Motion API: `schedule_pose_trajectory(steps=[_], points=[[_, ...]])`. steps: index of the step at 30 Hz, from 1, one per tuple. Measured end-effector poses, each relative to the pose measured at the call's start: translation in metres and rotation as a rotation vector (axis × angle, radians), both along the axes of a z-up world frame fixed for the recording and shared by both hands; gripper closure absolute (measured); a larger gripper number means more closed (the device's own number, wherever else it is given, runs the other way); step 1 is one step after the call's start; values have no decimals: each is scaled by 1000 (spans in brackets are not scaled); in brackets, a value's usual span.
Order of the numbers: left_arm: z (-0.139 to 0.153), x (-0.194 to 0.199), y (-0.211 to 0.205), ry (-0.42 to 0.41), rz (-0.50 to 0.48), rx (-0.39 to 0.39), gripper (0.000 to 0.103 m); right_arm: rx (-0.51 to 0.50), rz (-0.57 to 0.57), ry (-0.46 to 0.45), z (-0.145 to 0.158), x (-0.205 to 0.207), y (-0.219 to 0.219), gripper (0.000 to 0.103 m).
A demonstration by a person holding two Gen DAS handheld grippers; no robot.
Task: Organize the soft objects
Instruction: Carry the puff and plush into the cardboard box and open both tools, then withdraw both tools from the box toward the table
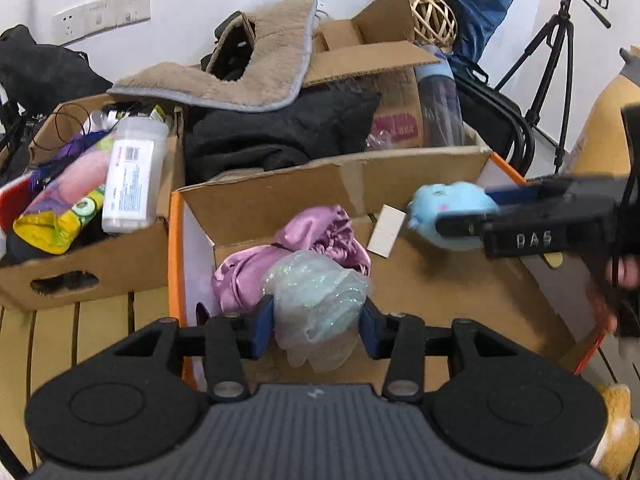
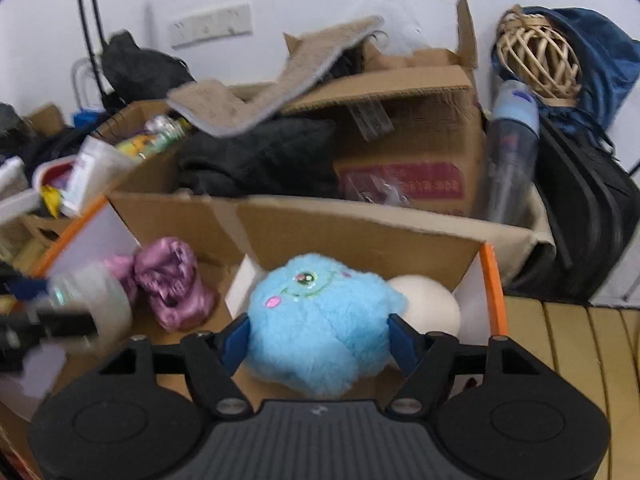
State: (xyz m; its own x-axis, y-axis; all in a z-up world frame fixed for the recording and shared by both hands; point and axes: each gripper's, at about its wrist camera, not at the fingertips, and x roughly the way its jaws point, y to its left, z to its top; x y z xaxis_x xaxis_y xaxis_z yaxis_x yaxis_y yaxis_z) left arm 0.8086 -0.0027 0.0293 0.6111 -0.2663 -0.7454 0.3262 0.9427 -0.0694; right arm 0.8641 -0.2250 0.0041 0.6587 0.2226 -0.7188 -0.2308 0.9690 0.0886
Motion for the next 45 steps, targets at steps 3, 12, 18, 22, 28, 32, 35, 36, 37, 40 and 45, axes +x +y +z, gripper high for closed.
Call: schedule_pose_trajectory(steps=[3,12,18,22,28,32,35,36,37,40,45], points=[[3,-8,-7,-21,-29,-24,52,-25,55,-26,2,1,1,12],[27,-22,7,-86,81,73,23,20,50,-45,48,-28,-13,14],[75,-59,21,-152,139,60,20,-11,22,-105,97,-66,-36,14],[121,-107,22,-239,149,47,14,-21,-6,-151,131,-107,-58,14],[169,-195,26,-335,166,-8,4,-10,5,-232,172,-191,-75,11],[175,-266,30,-434,179,-34,1,0,29,-278,181,-256,-77,10],[168,-323,30,-489,200,-27,0,8,47,-318,182,-309,-75,10],[165,-344,30,-511,203,-25,0,10,50,-331,182,-325,-73,10],[162,-365,31,-533,208,-19,0,13,55,-348,182,-346,-71,10],[155,-423,34,-586,210,-28,0,32,71,-388,180,-407,-67,7],[136,-515,35,-666,203,-70,0,26,75,-458,165,-500,-61,4]])
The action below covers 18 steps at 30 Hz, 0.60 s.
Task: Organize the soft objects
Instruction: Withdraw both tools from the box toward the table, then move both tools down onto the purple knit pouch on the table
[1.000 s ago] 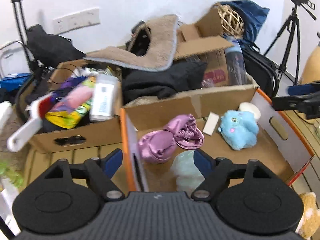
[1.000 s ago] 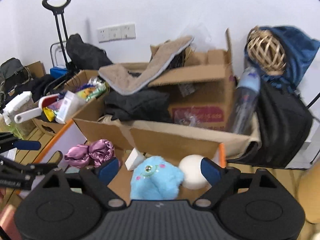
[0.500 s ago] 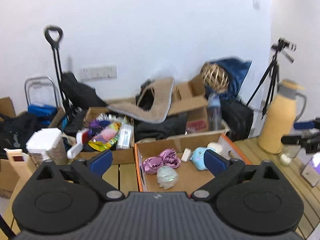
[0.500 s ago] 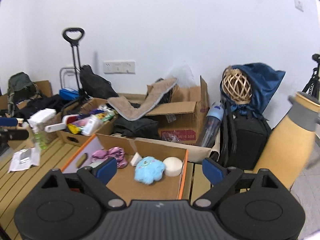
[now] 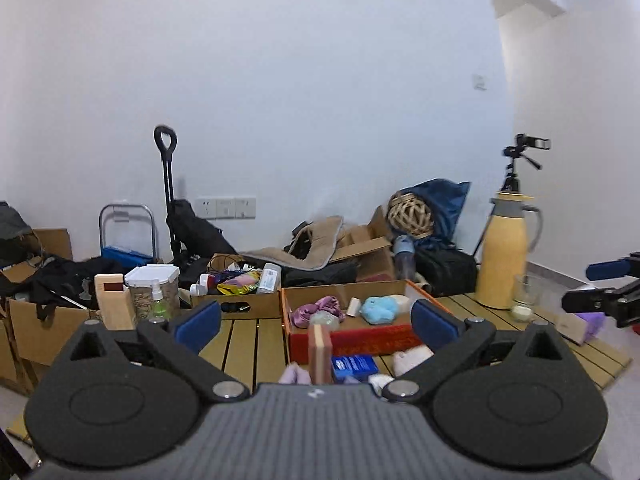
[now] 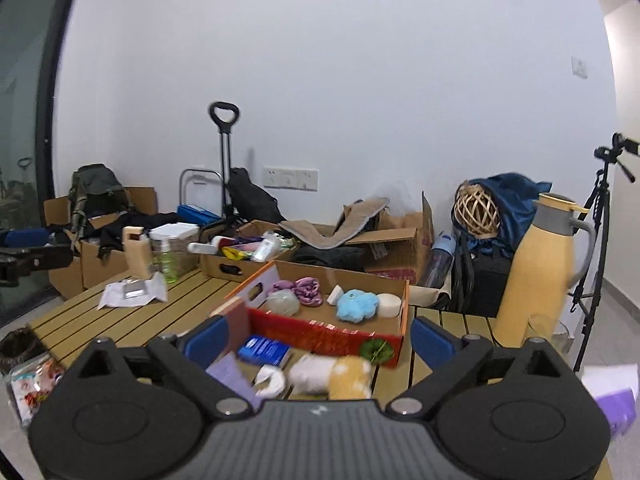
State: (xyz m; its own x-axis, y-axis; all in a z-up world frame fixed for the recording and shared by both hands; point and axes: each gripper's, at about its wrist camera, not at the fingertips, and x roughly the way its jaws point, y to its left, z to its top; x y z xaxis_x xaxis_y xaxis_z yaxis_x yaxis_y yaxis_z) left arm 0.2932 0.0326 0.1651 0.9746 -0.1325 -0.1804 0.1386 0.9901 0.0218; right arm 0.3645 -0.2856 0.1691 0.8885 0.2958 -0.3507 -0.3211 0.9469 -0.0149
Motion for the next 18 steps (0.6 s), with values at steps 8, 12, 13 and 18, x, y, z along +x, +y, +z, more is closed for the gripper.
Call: schedule_pose_trajectory(steps=[8,12,13,18], points=[[-44,-109,-2,-7,28,-64,0,60,-3,-41,-35,-115,3,3],[-69,-141,-7,43,25,-54,0,194,-23,-35,-61,-169,-4,0],[-73,-146,-7,54,18,-53,0,226,-26,-16,-67,-180,-4,0],[-79,-172,-9,54,-4,-41,0,175,16,28,-87,-219,10,0]])
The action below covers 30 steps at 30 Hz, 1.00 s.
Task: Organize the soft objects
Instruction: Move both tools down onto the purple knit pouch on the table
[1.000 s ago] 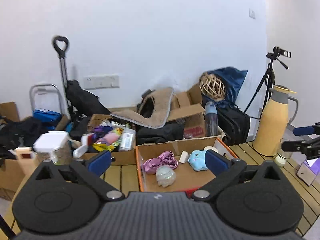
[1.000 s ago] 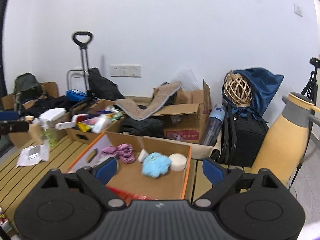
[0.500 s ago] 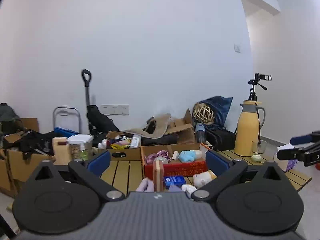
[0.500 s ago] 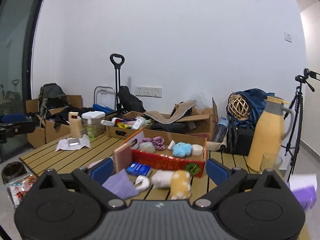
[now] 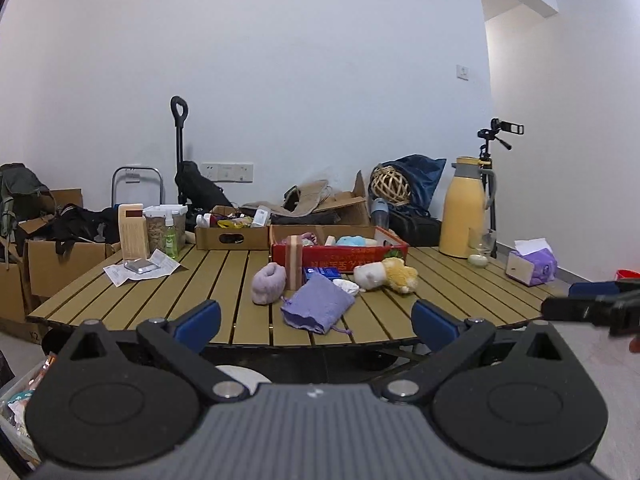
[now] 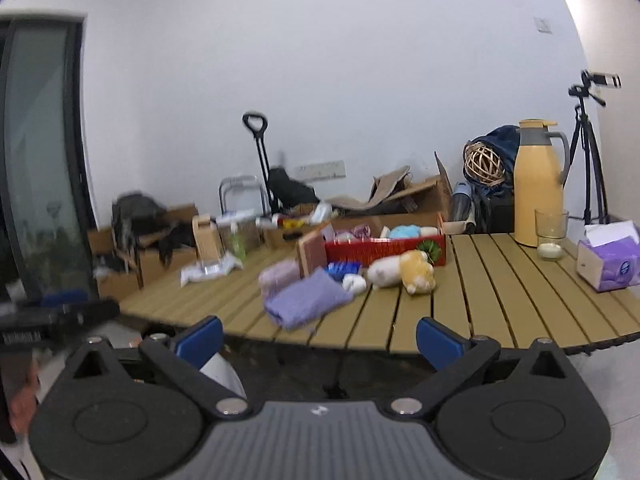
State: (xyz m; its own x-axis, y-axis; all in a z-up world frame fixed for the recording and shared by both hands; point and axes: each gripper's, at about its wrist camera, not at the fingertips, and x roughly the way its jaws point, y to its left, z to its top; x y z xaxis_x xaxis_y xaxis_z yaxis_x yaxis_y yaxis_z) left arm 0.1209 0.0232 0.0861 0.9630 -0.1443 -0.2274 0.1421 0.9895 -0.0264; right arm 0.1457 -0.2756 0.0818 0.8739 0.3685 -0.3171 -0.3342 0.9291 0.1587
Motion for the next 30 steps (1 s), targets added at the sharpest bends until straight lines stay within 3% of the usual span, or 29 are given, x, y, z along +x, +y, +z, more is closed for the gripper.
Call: schedule_pose_trajectory(steps=[8,16,24,30], points=[[4,-4,-5,-30,-10,7,0,-34,11,-11,-3,-17,11,0],[-2,27,-3,10,-2,4,0,-32,-4,-11,-5,9,7,0],[-22,89,-4,102,-5,-8,0,-43,6,20,-14,57,11,0],[-60,175,-5,224,-15,-48,0,-33,26,49,-25,112,14,2]])
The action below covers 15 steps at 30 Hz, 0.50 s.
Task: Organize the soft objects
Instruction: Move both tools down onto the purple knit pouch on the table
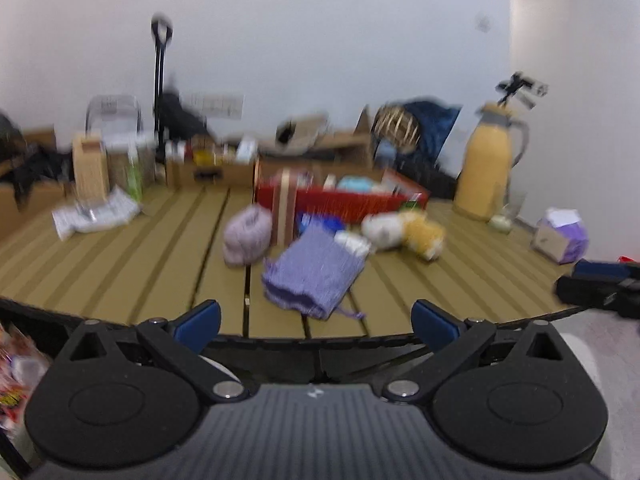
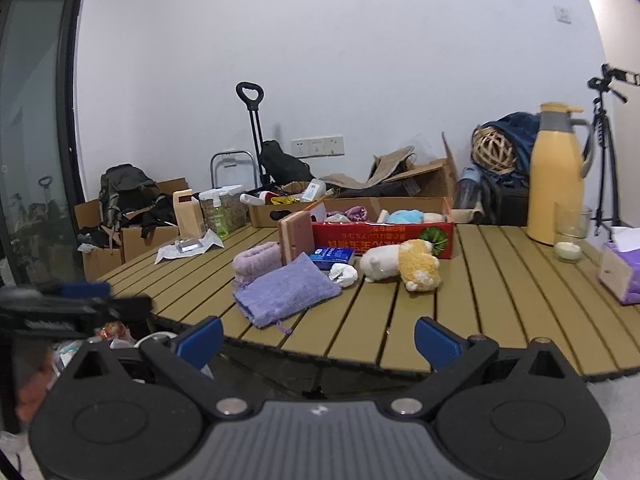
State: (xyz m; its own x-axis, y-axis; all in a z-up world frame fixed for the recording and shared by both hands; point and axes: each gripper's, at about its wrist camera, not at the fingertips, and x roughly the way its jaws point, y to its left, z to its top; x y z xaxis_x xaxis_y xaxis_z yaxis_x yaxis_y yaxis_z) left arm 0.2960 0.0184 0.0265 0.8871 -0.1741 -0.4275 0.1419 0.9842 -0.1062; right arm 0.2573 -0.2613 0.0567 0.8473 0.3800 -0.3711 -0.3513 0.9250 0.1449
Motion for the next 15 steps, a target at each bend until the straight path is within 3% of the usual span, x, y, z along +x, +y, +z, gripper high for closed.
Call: schedule_pose_trajectory(steps=[8,11,15], points=[[-38,100,-7,74,51,-7,0,59,45,142,-21,129,11,17],[-47,124,-7,97,33,-42,11,41,80,183,-27,180,29,26],[-60,143,-4,141,-34,0,39,31,144,227,-39,245,61,35]])
